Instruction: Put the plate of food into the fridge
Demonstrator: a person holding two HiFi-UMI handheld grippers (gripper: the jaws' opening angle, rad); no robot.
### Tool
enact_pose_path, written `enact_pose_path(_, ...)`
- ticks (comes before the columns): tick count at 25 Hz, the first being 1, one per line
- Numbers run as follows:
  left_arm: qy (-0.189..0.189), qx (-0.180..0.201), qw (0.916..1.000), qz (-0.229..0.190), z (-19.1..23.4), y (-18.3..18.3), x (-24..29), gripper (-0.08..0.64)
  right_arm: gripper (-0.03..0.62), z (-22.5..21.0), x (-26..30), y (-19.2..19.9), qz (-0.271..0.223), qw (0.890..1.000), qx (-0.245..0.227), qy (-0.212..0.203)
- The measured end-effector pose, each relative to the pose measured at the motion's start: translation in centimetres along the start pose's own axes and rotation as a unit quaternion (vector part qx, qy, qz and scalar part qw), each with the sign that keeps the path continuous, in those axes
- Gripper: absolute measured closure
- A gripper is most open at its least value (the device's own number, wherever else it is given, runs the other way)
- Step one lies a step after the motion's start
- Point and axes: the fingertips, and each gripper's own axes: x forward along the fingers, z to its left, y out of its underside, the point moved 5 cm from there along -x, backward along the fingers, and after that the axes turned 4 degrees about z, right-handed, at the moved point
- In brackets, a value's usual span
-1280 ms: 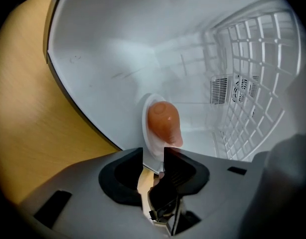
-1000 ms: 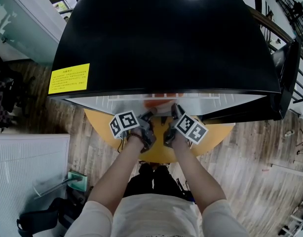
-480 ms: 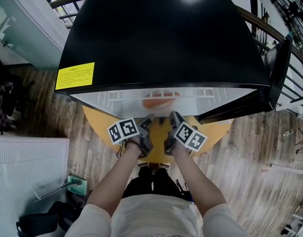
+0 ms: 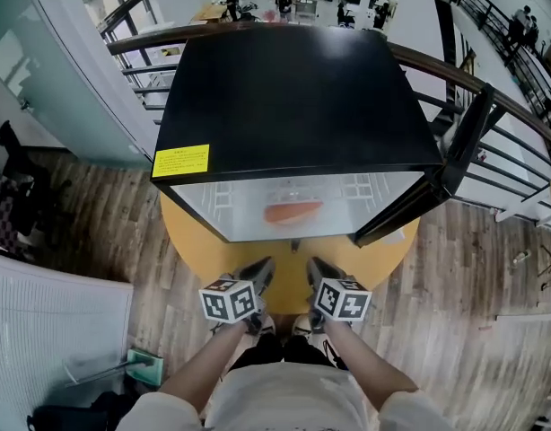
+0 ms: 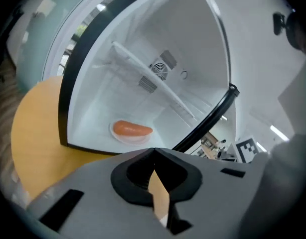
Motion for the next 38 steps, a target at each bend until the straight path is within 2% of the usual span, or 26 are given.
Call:
enact_pose_path(3, -0.019, 0.066, 0.9976, 0.0, -1.8, -0.3, -2.1, 0.537, 0.54, 1.9, -2.2, -0.4, -0.016, 0.999, -0.045, -0.011)
enact_pose_path(6, -0.03, 0.098, 0.9947, -0.007, -3.6, 0.0, -4.0, 0.537, 0.54, 3.6, -4.5, -1.0, -0.031, 0.995, -0.09, -0.014)
enact_pose_path(10, -0.069, 0.138, 0.9881, -0.004, -5.1, 1.4, -6.1, 0.537, 0.554, 5.2, -6.8, -1.1, -0.039, 0.992, -0.121, -0.006)
enact_pose_path(15, -0.074, 0.105, 0.9917, 0.001, -5.7, 2.4, -7.3, 0.537, 0.565, 6.6, -8.5, -0.2, -0.045, 0.991, -0.13, -0.004)
enact_pose_path(22, -0.077, 0.14, 0.9871, 0.013, -6.3, 2.4, -6.7, 0.537, 0.568, 6.4, -8.2, 1.2, -0.035, 0.993, -0.112, -0.02)
enact_pose_path(26, -0.073, 0.147, 0.9863, 0.021, -6.8, 2.9, -6.3, 0.537, 0.568, 6.5, -8.3, 1.1, -0.034, 0.991, -0.127, -0.022)
enact_pose_path(32, -0.064, 0.157, 0.9849, 0.035, -7.8, 3.6, -5.6, 0.537, 0.568, 6.4, -8.0, 1.4, -0.03, 0.992, -0.118, -0.03)
enact_pose_path(38, -0.067, 0.153, 0.9856, 0.03, -7.9, 3.4, -5.6, 0.537, 0.568, 6.0, -8.4, 1.2, -0.033, 0.992, -0.115, -0.027)
